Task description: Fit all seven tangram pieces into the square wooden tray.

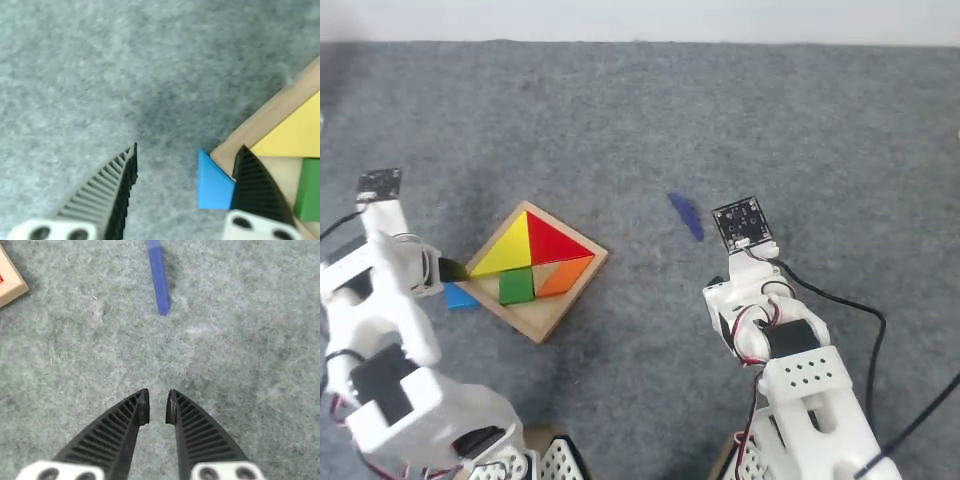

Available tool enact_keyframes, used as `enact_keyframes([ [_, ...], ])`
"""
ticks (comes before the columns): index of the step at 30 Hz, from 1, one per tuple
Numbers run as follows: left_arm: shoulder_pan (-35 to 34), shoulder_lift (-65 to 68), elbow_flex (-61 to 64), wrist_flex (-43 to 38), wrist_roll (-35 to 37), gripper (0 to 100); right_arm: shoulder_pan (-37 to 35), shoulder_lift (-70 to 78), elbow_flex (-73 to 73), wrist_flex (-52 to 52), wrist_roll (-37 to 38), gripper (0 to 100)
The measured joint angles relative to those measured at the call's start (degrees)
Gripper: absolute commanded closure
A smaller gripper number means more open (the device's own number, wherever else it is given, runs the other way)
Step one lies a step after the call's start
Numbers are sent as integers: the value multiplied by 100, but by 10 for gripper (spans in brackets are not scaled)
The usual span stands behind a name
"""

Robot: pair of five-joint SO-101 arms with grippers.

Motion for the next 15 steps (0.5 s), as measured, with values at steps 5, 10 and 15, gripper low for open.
enact_keyframes([
  [5, -97, -9, 70, -44, -422, 742, 0, 0, 0, 0, 0, 920],
  [10, 352, -26, 105, 105, -1108, 762, 0, 0, 0, 0, 0, 920],
  [15, 905, 79, -281, 1231, -1873, 761, 0, 0, 0, 0, 0, 920],
])
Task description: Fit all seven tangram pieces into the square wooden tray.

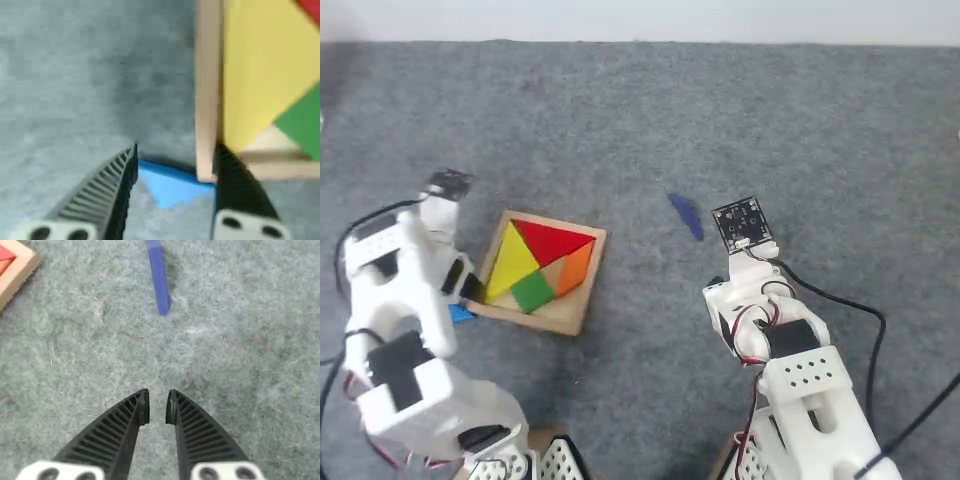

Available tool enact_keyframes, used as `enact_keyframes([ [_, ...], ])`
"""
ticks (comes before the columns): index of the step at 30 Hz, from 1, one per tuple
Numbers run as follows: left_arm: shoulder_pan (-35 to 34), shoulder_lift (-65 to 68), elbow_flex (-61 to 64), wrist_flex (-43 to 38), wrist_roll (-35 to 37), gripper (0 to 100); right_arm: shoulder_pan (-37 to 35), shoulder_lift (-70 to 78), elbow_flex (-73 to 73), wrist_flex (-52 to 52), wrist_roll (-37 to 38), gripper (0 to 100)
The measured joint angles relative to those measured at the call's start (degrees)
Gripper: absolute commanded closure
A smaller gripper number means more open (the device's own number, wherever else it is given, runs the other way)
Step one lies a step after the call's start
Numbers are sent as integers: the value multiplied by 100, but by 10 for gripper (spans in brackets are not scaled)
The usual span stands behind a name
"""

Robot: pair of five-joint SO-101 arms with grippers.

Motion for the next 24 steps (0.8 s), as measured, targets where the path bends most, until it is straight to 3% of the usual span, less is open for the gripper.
enact_keyframes([
  [6, 211, 26, -431, 774, -105, 761, 0, 0, 0, 0, 0, 920],
  [24, 835, 44, -756, 1363, 62, 761, 0, 0, 0, 0, 0, 920],
])
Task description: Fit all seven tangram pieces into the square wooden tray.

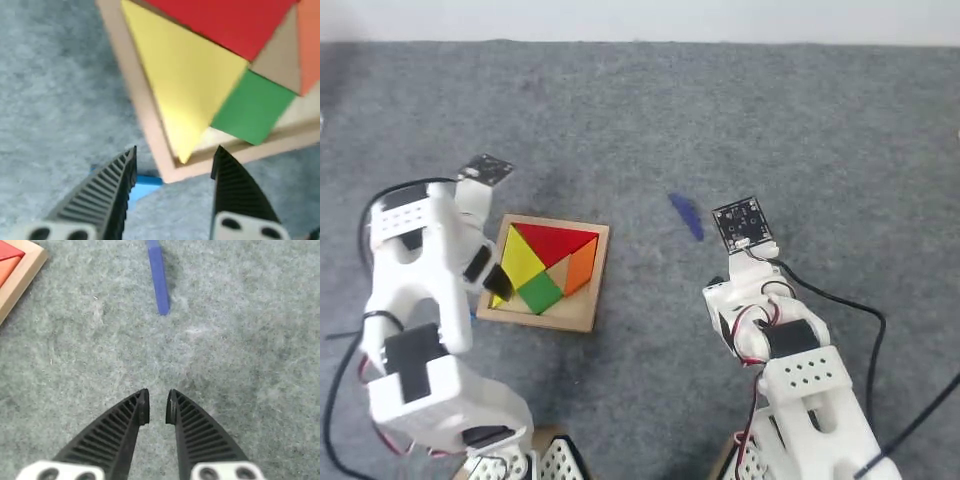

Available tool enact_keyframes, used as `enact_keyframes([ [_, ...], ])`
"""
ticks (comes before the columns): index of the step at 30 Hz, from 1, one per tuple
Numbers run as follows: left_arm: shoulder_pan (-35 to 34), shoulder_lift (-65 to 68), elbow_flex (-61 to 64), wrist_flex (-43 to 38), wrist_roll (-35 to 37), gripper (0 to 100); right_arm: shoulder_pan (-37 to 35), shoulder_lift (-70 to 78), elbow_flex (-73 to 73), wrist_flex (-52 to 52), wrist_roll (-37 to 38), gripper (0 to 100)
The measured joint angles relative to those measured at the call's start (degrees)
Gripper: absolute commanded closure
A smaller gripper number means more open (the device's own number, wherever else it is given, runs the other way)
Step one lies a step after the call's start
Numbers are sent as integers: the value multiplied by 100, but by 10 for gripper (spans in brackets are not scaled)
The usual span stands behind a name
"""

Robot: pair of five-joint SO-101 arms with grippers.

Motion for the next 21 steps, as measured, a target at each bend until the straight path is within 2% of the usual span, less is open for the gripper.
enact_keyframes([
  [10, 369, 0, 308, 308, -88, 763, 0, 0, 0, 0, 0, 919],
  [21, 642, 9, 712, -475, 105, 764, 0, 0, 0, 0, 0, 918],
])
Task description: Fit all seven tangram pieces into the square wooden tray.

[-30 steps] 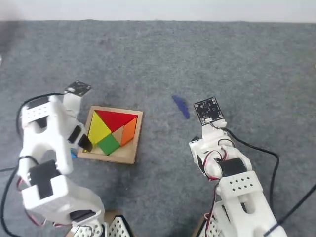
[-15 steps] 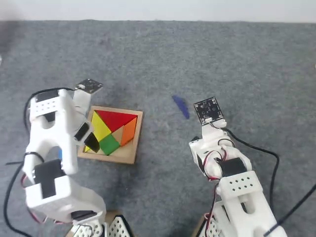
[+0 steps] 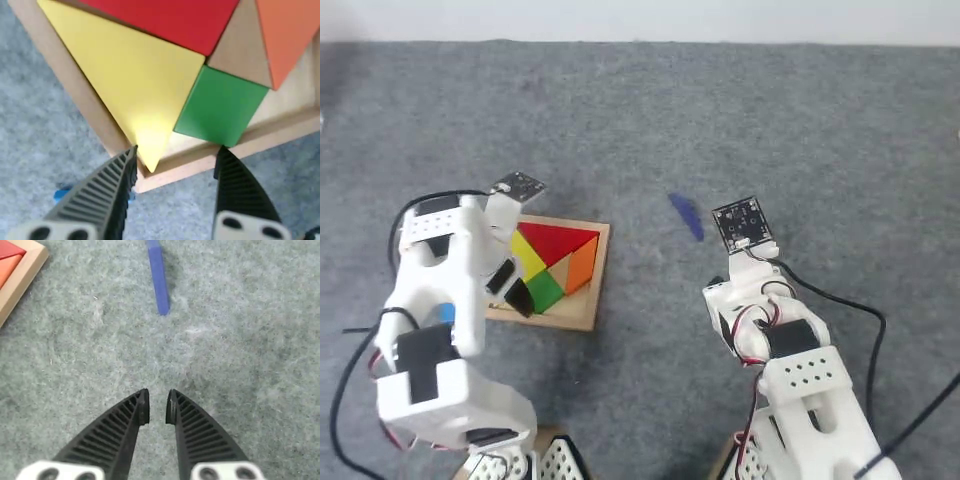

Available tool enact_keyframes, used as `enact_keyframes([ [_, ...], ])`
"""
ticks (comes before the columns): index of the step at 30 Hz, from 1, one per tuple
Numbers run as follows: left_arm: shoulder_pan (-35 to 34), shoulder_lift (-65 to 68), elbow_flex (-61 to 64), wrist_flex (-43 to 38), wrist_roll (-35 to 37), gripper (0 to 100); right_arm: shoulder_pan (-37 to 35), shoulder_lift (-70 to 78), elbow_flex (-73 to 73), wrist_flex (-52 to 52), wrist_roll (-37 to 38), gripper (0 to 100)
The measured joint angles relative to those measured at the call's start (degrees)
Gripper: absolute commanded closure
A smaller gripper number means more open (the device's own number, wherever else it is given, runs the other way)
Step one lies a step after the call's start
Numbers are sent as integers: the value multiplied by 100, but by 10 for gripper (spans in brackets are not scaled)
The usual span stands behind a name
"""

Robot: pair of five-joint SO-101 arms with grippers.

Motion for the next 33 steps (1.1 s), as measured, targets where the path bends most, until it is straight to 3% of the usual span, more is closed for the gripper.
enact_keyframes([
  [8, 642, 967, -958, 26, 492, 762, -9, 0, 0, 0, 0, 918],
  [19, 844, 1310, -1688, 44, 686, 761, -9, 0, 0, 0, 0, 917],
  [27, 879, 79, -1512, 229, 809, 761, -9, 0, 0, 0, 0, 917],
  [33, 44, -826, -1415, 448, 949, 761, -9, 0, 0, 0, 0, 917],
])
